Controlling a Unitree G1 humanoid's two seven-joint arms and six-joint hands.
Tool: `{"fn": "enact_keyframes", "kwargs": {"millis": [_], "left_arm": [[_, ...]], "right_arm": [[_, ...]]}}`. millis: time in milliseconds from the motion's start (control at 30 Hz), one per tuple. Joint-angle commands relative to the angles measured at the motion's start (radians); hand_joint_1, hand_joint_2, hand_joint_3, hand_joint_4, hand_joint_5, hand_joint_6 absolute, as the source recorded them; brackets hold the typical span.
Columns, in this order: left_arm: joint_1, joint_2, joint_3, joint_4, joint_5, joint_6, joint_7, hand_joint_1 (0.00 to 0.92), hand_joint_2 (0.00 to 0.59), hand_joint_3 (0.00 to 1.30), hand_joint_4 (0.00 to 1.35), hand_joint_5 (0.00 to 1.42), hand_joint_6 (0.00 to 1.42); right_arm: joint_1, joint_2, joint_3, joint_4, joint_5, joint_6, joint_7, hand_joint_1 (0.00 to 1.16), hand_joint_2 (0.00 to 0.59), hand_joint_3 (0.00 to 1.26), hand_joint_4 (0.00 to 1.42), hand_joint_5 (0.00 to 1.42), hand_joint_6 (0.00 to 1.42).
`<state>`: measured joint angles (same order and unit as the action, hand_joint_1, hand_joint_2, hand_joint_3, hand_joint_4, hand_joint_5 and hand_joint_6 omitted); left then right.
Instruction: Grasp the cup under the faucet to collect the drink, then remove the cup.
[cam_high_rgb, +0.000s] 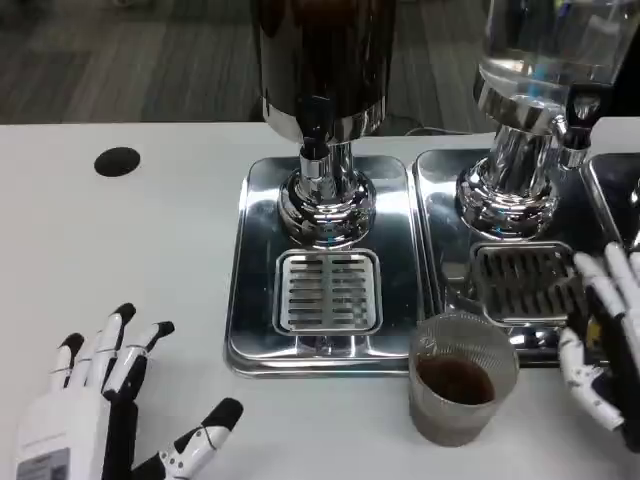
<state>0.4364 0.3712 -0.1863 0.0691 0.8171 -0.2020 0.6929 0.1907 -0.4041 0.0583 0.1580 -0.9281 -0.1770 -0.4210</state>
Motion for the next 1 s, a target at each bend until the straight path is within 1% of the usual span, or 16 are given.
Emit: {"fn": "enact_keyframes", "kwargs": {"millis": [33,233,467,567,767,1000], "left_arm": [[0.009,0.003,0.003,0.017,0.007,-0.006,0.015,0.0,0.142,0.26,0.0,0.12,0.05],[0.022,0.002,-0.004,0.011,0.028,-0.013,0.033,0.0,0.138,0.26,0.0,0.12,0.05],[0.06,-0.016,-0.031,-0.027,0.076,0.005,0.065,0.0,0.138,0.24,0.0,0.13,0.04],[0.074,-0.018,-0.03,-0.037,0.083,0.01,0.067,0.0,0.137,0.24,0.0,0.13,0.04],[0.09,-0.021,-0.038,-0.029,0.083,0.005,0.086,0.0,0.136,0.25,0.0,0.13,0.04],[0.096,-0.022,-0.045,-0.021,0.08,0.004,0.094,0.0,0.135,0.26,0.0,0.13,0.04]], "right_arm": [[-0.018,-0.017,0.023,0.044,-0.001,0.042,-0.046,0.03,0.578,0.12,0.0,0.0,0.0],[-0.008,-0.04,0.04,0.061,0.019,0.033,-0.092,0.02,0.581,0.12,0.0,0.0,0.0],[0.006,-0.082,0.074,0.118,0.034,-0.035,-0.169,0.02,0.586,0.12,0.0,0.0,0.0],[0.004,-0.089,0.083,0.136,0.047,-0.05,-0.179,0.02,0.586,0.12,0.0,0.0,0.0],[0.011,-0.101,0.093,0.12,0.053,-0.055,-0.191,0.03,0.586,0.12,0.0,0.0,0.0],[0.027,-0.101,0.105,0.109,0.057,-0.056,-0.194,0.03,0.586,0.11,0.0,0.0,0.0]]}}
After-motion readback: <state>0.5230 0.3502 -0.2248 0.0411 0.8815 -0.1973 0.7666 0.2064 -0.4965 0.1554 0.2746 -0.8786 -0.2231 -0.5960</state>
